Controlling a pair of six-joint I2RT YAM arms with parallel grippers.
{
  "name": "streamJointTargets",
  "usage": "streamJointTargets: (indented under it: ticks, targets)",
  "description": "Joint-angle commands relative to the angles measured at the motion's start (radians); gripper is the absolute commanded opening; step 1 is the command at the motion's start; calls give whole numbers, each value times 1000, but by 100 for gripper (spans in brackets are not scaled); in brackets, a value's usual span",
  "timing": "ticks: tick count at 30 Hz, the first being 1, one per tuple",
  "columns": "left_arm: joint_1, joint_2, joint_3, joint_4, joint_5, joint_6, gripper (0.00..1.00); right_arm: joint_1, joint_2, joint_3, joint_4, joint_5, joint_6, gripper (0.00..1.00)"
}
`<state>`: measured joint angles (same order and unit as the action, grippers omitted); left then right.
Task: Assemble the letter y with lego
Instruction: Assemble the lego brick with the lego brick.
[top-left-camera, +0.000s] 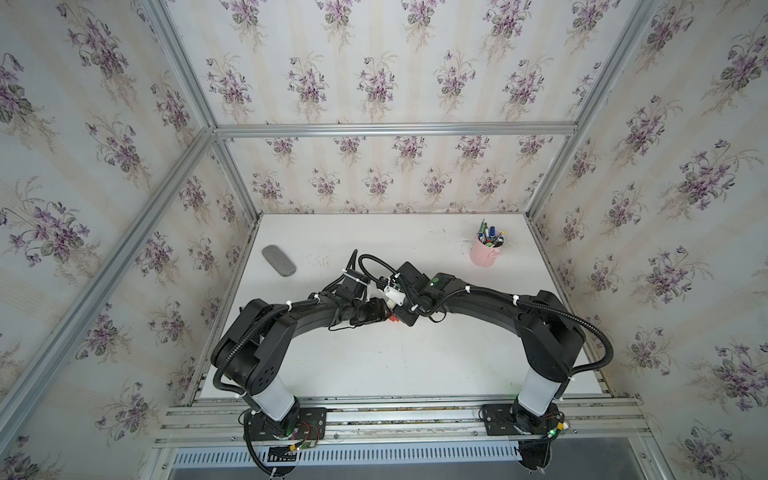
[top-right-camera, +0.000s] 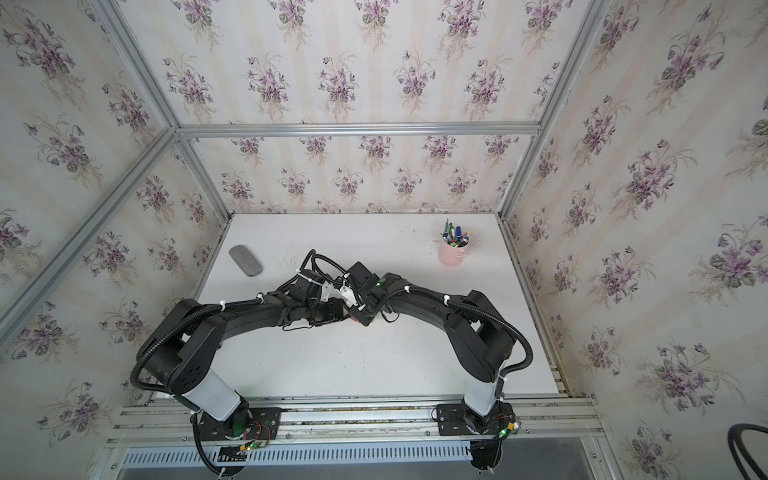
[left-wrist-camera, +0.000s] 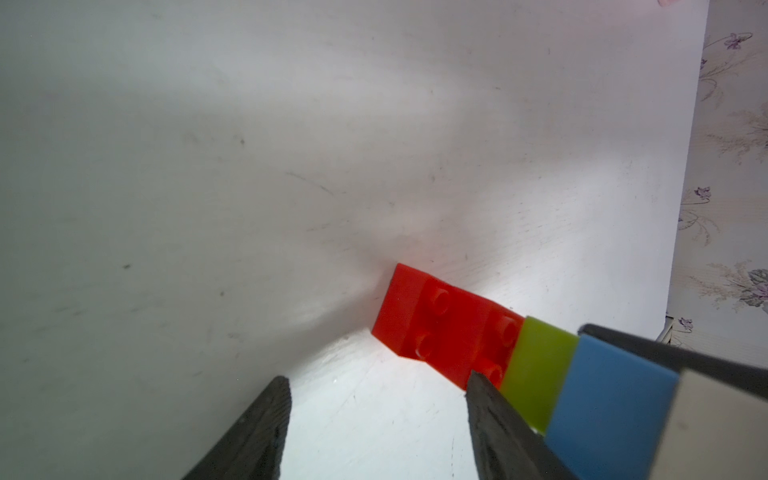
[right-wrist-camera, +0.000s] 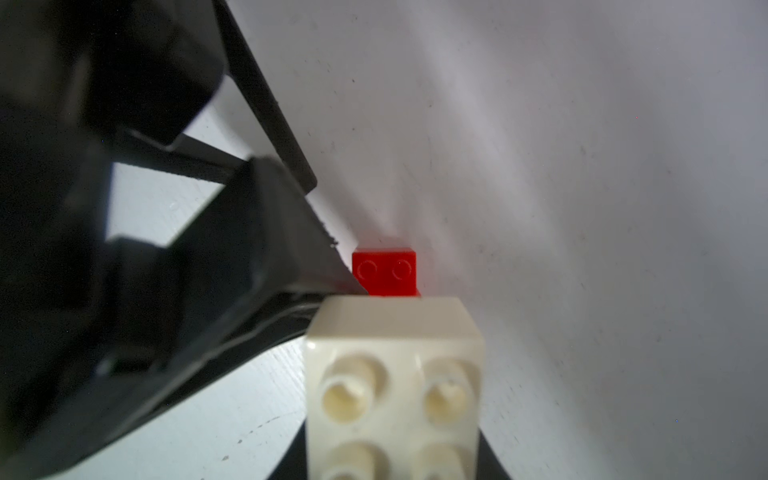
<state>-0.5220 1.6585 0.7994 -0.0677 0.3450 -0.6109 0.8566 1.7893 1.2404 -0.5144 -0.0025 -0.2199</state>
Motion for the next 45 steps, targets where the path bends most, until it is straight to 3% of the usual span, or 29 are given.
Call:
streamJointTargets:
  ticks: [1, 45]
  targets:
    - [1, 11, -7, -89, -78, 12, 68, -1, -1, -2, -37, 9, -25, 20]
    - [1, 11, -6, -89, -75, 11, 68, 2, 79, 88, -101, -3, -32, 20]
